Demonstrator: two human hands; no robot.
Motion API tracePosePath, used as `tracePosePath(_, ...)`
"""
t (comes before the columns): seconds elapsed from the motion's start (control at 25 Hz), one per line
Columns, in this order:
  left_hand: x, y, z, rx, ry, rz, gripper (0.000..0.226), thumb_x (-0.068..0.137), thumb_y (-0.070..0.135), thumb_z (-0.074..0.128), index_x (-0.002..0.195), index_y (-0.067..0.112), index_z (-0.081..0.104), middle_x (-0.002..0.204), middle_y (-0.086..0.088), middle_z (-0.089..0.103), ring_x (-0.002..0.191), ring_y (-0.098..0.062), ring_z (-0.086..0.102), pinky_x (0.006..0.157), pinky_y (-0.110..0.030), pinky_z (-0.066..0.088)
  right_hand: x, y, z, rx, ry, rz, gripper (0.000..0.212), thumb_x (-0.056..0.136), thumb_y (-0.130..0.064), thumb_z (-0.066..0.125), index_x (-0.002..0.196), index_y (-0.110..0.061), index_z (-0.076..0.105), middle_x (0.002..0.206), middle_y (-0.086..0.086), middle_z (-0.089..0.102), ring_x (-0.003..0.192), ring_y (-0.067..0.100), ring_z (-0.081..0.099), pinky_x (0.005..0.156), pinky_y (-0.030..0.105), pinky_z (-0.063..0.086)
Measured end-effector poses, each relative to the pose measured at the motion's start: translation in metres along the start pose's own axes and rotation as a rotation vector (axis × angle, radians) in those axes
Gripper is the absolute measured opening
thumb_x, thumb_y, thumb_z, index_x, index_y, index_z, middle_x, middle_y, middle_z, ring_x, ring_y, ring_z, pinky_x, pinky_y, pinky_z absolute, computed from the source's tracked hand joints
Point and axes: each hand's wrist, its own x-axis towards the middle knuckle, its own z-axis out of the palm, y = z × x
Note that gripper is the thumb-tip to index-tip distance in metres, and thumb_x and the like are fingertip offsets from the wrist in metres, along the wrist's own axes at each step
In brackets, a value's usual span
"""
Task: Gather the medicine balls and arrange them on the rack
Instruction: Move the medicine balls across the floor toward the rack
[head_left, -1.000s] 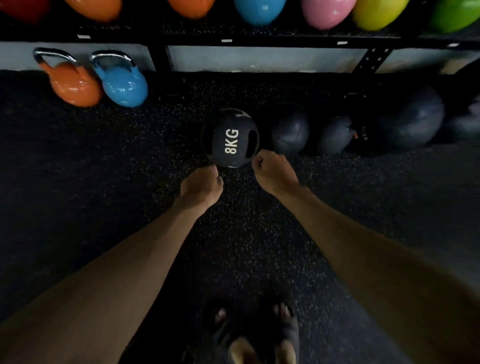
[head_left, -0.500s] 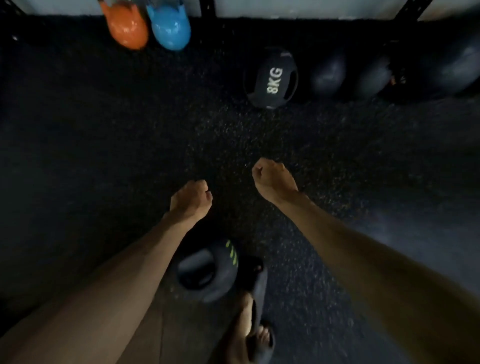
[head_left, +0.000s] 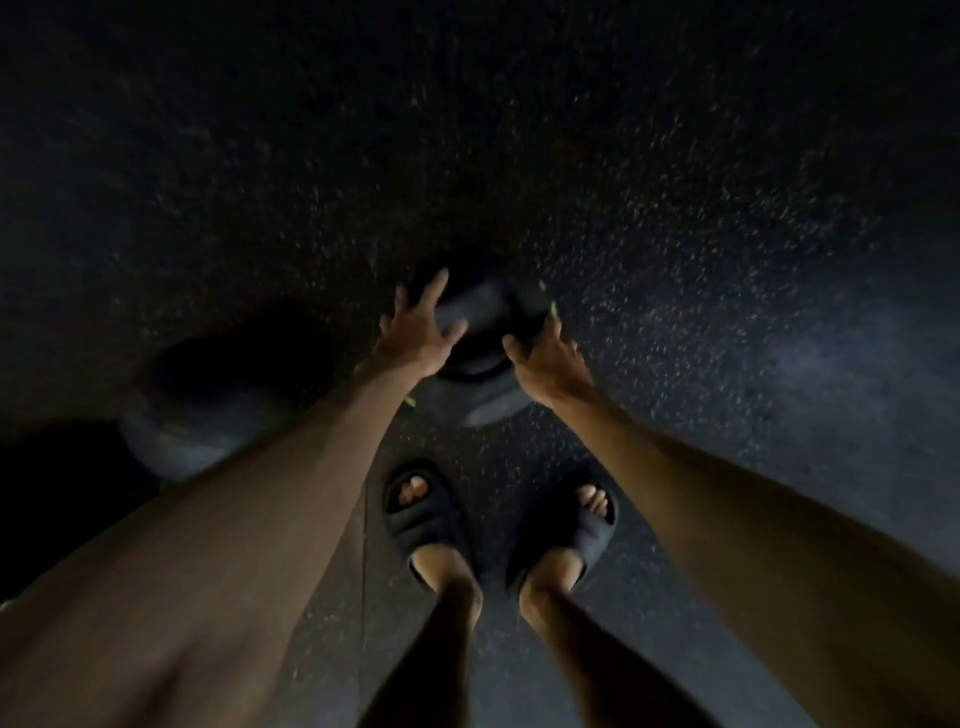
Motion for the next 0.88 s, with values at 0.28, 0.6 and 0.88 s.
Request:
tracePosePath(0.28, 0.008, -0.052, 0.015, -0.199, 0.136, 0.021, 0.063, 0.102, 0.055, 0.036, 0.155, 0.051, 0.003, 0.156, -0.021, 0.026, 0.129, -0.046, 0.047, 0.102, -0.053, 0.044, -0.002, -0.008, 0.056, 0.192, 0.207, -0.067, 0.081, 0.103, -0.045, 0.042, 0.159, -0.024, -0.014, 0.164, 0.028, -0.004, 0.153, 0.043, 0.001, 0.124, 0.055, 0.013)
tracePosePath(0.6, 0.011, -0.077, 0.011, -0.528, 0.118, -0.157, 0.064, 0.100, 0.059, 0.036, 0.155, 0.050, 0.004, 0.152, -0.018, 0.038, 0.121, -0.045, 0.056, 0.078, -0.049, 0.059, 0.022, -0.059, 0.041, -0.052, 0.354, -0.324, 0.073, 0.103, -0.054, 0.037, 0.161, -0.028, 0.001, 0.167, 0.018, 0.006, 0.153, 0.038, 0.004, 0.125, 0.052, 0.009)
tracePosePath(0.88, 0.039, -0.095, -0.024, -0.810, 0.013, -0.389, 0.055, 0.103, 0.050, 0.037, 0.149, 0.021, 0.028, 0.144, -0.020, 0.048, 0.105, -0.044, 0.066, 0.079, -0.058, 0.059, 0.030, -0.100, 0.041, -0.349, 0.272, -0.632, 0.082, 0.097, -0.067, 0.034, 0.160, -0.029, -0.002, 0.167, 0.015, 0.002, 0.155, 0.032, -0.001, 0.125, 0.050, 0.000)
